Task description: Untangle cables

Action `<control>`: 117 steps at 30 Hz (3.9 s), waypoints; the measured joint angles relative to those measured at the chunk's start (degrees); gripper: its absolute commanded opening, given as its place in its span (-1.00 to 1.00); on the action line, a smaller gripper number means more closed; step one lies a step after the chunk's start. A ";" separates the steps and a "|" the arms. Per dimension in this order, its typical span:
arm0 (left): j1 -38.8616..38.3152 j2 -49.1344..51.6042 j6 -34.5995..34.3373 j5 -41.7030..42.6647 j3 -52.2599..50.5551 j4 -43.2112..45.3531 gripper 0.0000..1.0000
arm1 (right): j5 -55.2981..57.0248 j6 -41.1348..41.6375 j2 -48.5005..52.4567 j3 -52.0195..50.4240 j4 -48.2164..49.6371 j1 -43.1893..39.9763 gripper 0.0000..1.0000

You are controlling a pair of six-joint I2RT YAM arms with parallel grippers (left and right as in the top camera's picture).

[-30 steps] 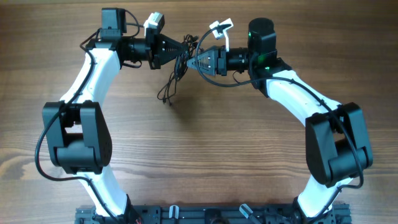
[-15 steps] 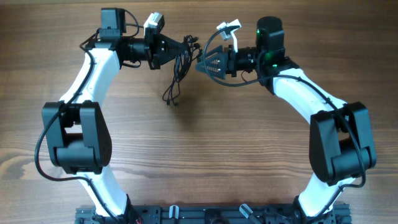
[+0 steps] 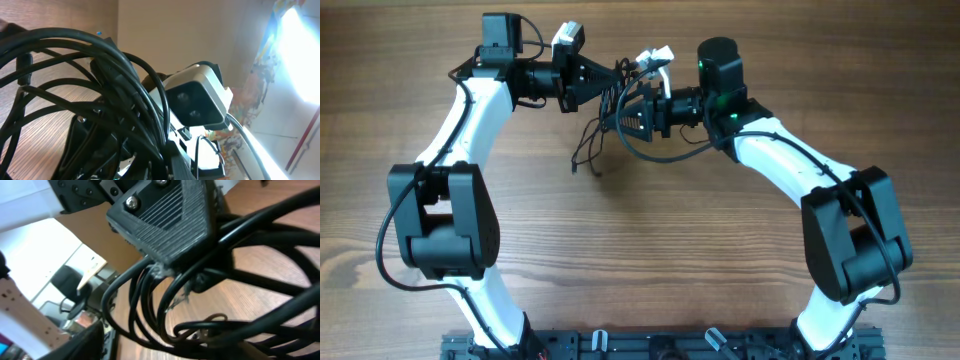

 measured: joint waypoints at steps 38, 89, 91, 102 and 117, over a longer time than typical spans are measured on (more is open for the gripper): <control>0.00 0.00 -0.44 0.00 0.00 0.00 -0.92 | 1.84 -1.36 0.00 0.00 0.42 -1.29 -0.03; 0.26 0.00 17.86 -11.43 0.13 -13.20 -0.03 | 12.50 8.52 0.00 0.00 -7.37 -0.81 -0.91; -0.04 -0.02 19.17 -13.99 0.11 -15.13 -0.04 | 12.96 9.11 0.00 0.00 -7.41 -0.81 -0.91; -2.43 -0.02 22.43 -27.52 0.11 -18.03 0.04 | 16.52 17.16 0.00 0.00 -10.27 -0.83 -0.91; -12.22 -1.75 23.08 -58.80 0.66 -17.68 -0.04 | 19.41 15.50 2.36 -0.55 -15.45 -2.27 -0.91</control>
